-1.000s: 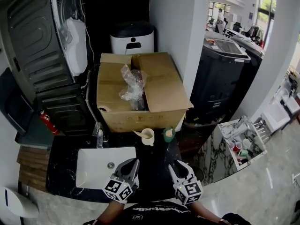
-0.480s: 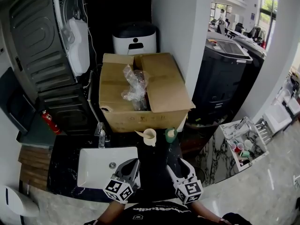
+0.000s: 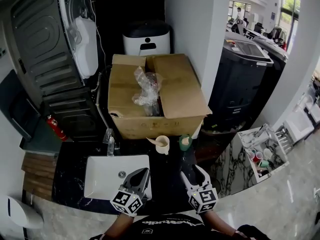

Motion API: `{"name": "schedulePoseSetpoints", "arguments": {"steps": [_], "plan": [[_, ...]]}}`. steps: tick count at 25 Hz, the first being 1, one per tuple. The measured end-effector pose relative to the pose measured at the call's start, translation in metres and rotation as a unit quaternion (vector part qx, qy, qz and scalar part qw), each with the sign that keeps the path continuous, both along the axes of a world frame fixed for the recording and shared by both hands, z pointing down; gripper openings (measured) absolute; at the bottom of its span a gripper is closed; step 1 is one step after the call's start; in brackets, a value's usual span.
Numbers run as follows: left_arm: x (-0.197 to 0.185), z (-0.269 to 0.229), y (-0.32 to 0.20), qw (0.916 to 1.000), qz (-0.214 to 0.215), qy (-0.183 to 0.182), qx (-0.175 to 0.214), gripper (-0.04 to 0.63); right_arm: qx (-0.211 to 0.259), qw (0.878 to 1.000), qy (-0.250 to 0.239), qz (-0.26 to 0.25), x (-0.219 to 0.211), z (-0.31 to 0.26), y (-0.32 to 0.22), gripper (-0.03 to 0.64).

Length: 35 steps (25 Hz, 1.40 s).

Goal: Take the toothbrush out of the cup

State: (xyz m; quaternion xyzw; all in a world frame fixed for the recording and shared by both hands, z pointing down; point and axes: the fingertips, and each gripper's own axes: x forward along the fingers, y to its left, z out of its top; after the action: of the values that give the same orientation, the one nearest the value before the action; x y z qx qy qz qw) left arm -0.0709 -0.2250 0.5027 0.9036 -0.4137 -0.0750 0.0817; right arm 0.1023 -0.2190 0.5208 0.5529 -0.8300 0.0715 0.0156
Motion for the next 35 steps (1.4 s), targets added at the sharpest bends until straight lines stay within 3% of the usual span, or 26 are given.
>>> {"name": "schedulePoseSetpoints", "arguments": {"steps": [7, 23, 35], "plan": [[-0.002, 0.001, -0.002, 1.0000, -0.002, -0.002, -0.001, 0.014, -0.005, 1.000, 0.001, 0.008, 0.008, 0.011, -0.024, 0.242], [-0.015, -0.002, -0.004, 0.9999, -0.016, 0.002, 0.000, 0.014, -0.030, 0.997, 0.061, 0.040, 0.032, 0.057, -0.119, 0.242], [-0.027, 0.000, -0.006, 0.9995, -0.031, 0.002, -0.005, 0.014, -0.082, 0.992, 0.078, 0.059, 0.037, 0.096, -0.182, 0.242]]}}
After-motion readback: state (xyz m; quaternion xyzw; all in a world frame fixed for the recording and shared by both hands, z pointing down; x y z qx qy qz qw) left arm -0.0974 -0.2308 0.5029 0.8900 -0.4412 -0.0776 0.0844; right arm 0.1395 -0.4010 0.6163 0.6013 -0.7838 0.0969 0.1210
